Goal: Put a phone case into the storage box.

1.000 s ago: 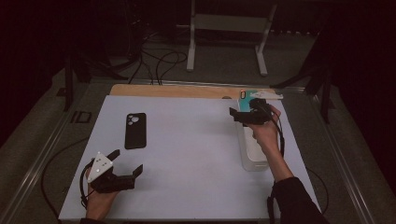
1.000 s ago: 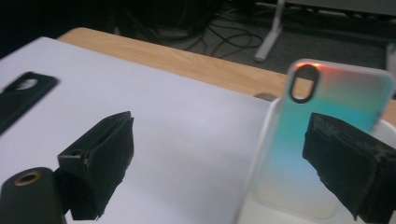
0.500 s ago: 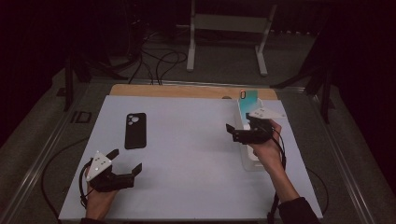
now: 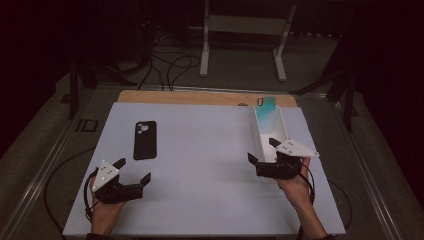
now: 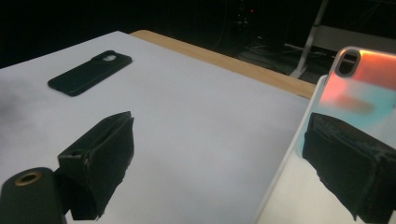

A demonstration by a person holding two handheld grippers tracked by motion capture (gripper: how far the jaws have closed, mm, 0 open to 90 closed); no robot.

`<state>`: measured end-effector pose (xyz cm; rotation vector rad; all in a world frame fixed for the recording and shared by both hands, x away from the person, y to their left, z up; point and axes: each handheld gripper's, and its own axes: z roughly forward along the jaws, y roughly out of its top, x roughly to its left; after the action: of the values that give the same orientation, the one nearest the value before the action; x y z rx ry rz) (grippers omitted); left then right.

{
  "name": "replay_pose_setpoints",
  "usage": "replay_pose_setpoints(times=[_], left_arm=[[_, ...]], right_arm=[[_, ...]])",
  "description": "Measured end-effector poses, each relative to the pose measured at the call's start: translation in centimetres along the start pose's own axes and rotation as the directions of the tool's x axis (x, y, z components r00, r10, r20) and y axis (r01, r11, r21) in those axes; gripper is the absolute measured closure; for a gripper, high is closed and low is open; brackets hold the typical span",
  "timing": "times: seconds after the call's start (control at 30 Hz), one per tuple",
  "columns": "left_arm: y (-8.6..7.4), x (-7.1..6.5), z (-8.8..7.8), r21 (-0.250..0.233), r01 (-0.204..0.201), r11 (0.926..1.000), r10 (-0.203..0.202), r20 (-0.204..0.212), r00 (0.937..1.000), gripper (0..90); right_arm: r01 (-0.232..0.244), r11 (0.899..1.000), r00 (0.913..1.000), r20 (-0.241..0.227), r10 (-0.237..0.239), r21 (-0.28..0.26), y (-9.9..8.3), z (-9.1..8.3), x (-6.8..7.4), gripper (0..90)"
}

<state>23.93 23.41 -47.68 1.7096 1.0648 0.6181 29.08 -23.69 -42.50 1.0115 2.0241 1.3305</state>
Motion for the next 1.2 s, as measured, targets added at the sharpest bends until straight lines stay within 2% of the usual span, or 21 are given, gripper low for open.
replay_pose_setpoints(times=[0.23,0.5,0.77,1.03,1.2], left_arm=[[0.2,0.1,0.0,0.0,-0.001,1.0,0.001,-0.009,1.0,0.0],[0.3,0.0,0.2,0.01,-0.008,0.9999,0.008,-0.016,0.9998,0.0],[0.9,0.3,0.8,0.015,-0.012,0.9998,0.012,-0.026,0.9996,0.0],[1.8,1.2,2.3,0.039,-0.001,0.9992,0.003,-0.072,0.9974,0.0],[2.3,1.9,3.7,0.059,0.023,0.998,-0.017,-0.099,0.995,0.0]], right_arm=[[-0.024,0.999,0.9997,-0.002,0.024,-0.044,-2.3,-1.7,0.2,8.9],[-0.046,0.997,0.9988,0.014,0.047,-0.066,-4.3,-2.7,0.1,9.2],[-0.065,0.995,0.9976,0.019,0.067,-0.071,-4.7,-2.6,-0.1,9.2],[-0.067,0.995,0.9974,0.022,0.069,-0.07,-4.8,-2.7,-0.2,9.2],[-0.067,0.995,0.9974,0.022,0.069,-0.069,-4.8,-2.7,-0.2,9.2]])
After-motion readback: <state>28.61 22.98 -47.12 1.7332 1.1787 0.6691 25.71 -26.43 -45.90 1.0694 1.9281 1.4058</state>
